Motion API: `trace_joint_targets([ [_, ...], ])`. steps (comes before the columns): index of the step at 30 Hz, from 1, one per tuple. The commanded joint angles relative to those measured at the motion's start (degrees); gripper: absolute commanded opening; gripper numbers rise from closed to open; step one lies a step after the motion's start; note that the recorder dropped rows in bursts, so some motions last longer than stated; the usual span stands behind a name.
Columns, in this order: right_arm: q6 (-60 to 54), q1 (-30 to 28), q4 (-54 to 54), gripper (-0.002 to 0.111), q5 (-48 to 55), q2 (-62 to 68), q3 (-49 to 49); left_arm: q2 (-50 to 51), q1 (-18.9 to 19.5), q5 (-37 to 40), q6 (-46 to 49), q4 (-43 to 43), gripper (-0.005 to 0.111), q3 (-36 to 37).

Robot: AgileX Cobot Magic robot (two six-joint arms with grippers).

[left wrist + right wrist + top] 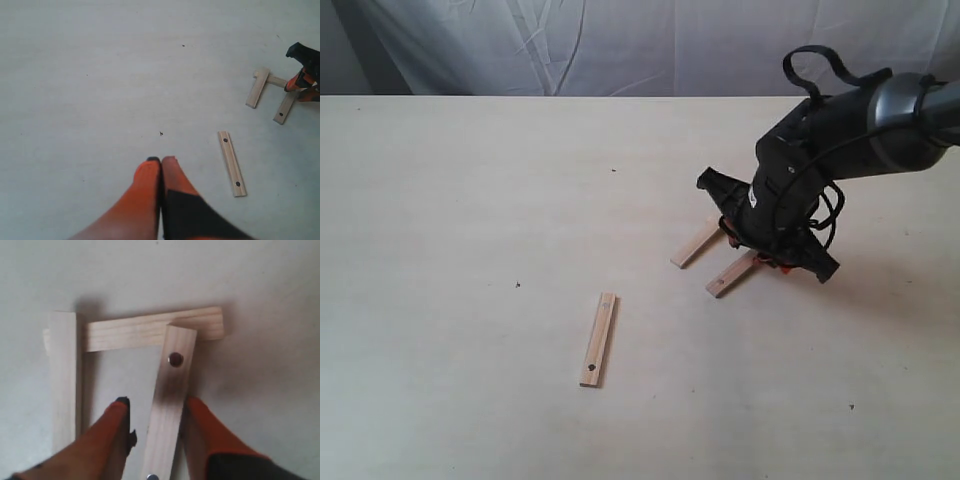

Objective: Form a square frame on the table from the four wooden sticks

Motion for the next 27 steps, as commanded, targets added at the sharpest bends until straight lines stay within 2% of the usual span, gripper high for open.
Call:
trace_joint_targets([
  [1, -0.1, 0.5, 0.7, 0.036, -1.6, 1.4, 0.0, -0.3, 0.3, -0.4, 0.0, 0.2, 0.0, 0.3],
  [8, -1.3, 0.5, 1.5, 0.035, -0.9, 2.5, 0.0, -0.3, 0.3, -0.4, 0.0, 0.2, 0.0, 0.3],
  [12, -2.6, 0.5, 1.6, 0.03, 0.5, 3.2, 0.0, -0.3, 0.3, -0.4, 0.0, 0.2, 0.0, 0.3],
  [23, -2.6, 0.5, 1.6, 0.029, 0.5, 3.4, 0.0, -0.3, 0.3, -0.4, 0.0, 0.2, 0.0, 0.3],
  [25, -2.6, 0.5, 1.7, 0.02, 1.0, 3.4, 0.0, -0.3, 0.3, -0.4, 0.0, 0.2, 0.0, 0.3],
  [27, -2.6, 0.5, 1.7, 0.002, 1.5, 3.4, 0.0, -0.3, 0.3, -0.4, 0.0, 0.2, 0.0, 0.3],
])
